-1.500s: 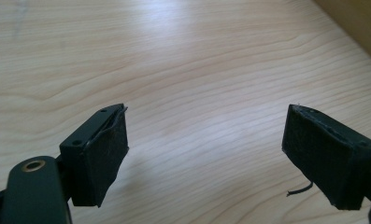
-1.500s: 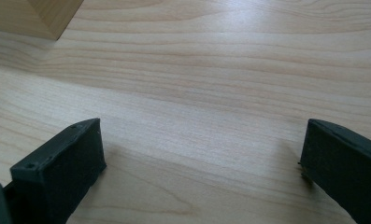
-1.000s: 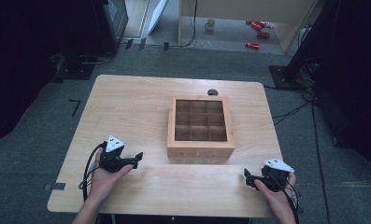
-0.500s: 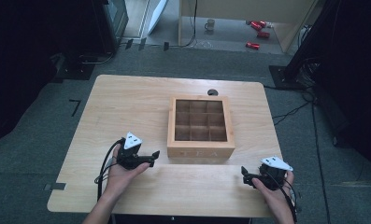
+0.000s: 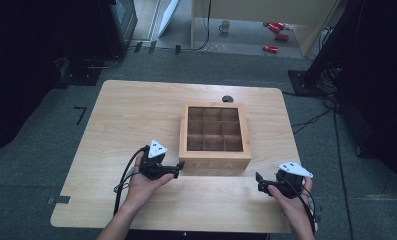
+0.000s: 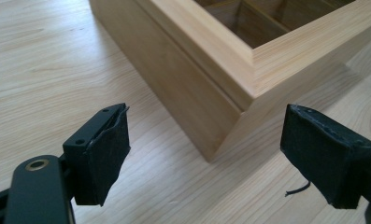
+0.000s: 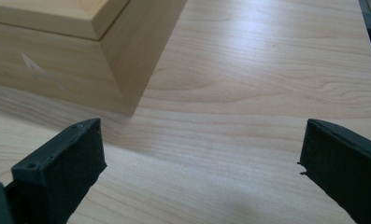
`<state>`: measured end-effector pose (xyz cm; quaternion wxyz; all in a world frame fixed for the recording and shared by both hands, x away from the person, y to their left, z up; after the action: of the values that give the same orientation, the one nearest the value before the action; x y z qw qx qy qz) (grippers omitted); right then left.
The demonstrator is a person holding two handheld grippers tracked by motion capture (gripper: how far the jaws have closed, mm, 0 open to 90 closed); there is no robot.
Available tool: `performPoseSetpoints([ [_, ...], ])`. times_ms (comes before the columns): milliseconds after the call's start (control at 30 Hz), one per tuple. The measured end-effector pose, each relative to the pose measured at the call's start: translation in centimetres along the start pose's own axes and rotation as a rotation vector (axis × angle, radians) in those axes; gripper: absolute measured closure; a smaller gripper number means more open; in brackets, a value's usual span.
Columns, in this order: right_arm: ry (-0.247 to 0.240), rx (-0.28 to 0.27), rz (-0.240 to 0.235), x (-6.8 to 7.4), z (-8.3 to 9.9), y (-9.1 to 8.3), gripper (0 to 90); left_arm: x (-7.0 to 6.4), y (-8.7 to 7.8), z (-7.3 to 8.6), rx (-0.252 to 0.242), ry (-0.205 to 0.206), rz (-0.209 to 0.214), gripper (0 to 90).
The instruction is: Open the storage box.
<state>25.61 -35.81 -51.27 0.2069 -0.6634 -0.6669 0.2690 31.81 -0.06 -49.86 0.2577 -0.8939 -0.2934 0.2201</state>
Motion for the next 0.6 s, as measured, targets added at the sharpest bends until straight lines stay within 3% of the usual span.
performPoseSetpoints([
  [400, 0.0, -0.015, -0.036, 0.8, -1.2, -0.1, 0.1, -1.3, 1.4, -0.6, -0.001, 0.023, 0.034, 31.7],
  [433, 0.0, -0.017, -0.042, 1.0, -1.4, 0.0, 0.3, -1.4, 1.5, -0.6, -0.003, 0.026, 0.042, 41.7],
  [600, -0.013, -0.023, -0.054, 1.6, -1.8, 0.1, 0.3, -1.2, 1.5, -0.7, 0.004, 0.024, 0.05, 41.3],
])
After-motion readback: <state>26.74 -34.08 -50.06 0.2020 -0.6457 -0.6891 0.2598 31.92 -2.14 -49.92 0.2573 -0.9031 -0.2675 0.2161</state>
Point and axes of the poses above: each handheld gripper's, and its own axes: y roughly forward along the jaws, z roughly out of its underside, x roughly to its left, the point moved 5 cm from there along y, roughly forward along the jaws, and after that the axes turned 11 degrees about z, right-handed, at the moved point
